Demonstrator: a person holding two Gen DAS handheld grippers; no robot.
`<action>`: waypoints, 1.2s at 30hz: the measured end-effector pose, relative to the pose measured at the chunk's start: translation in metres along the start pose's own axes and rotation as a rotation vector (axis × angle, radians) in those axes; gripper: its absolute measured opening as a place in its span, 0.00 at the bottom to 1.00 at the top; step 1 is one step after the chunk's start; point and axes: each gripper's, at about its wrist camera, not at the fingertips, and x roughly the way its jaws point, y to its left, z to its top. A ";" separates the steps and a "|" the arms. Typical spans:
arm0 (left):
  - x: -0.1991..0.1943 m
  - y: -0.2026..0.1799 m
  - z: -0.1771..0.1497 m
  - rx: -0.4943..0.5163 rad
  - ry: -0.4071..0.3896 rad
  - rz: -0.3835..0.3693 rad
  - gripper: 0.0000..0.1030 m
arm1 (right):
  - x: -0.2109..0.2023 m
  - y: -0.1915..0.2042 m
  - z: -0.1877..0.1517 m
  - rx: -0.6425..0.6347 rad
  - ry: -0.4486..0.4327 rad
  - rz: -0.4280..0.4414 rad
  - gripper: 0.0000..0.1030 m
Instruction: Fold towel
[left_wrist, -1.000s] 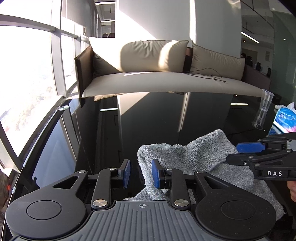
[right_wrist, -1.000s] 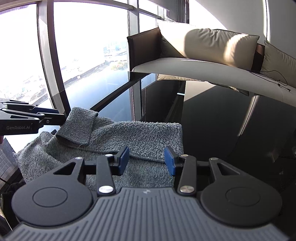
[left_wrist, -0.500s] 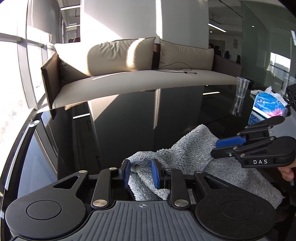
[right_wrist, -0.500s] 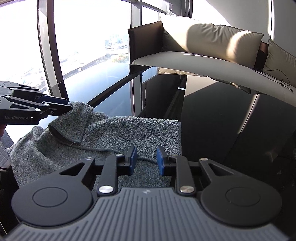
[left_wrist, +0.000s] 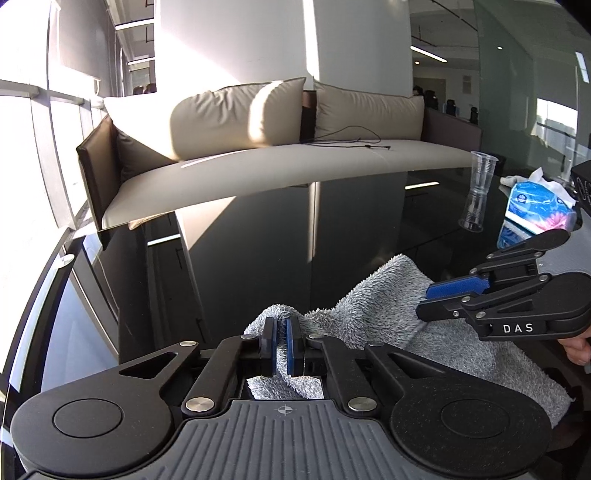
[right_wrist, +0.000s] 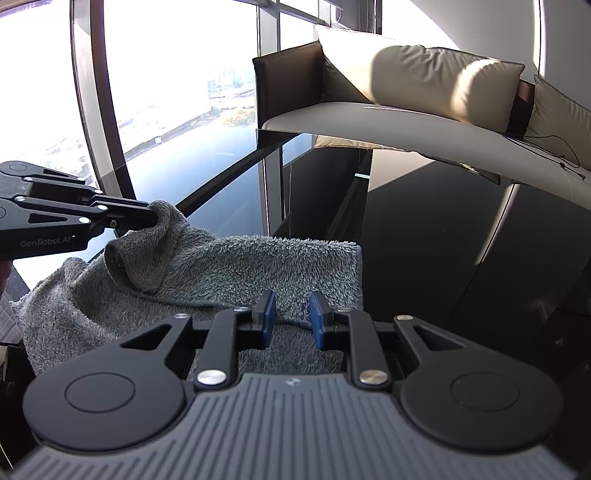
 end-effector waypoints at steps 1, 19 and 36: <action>-0.002 0.002 0.001 -0.017 -0.011 0.008 0.03 | 0.000 0.000 0.000 0.004 -0.003 -0.003 0.22; -0.011 0.040 0.009 -0.349 -0.084 0.058 0.03 | -0.015 0.010 0.000 -0.066 -0.064 0.090 0.29; -0.010 0.040 0.012 -0.373 -0.092 0.049 0.03 | 0.008 0.022 0.010 -0.218 -0.047 0.057 0.15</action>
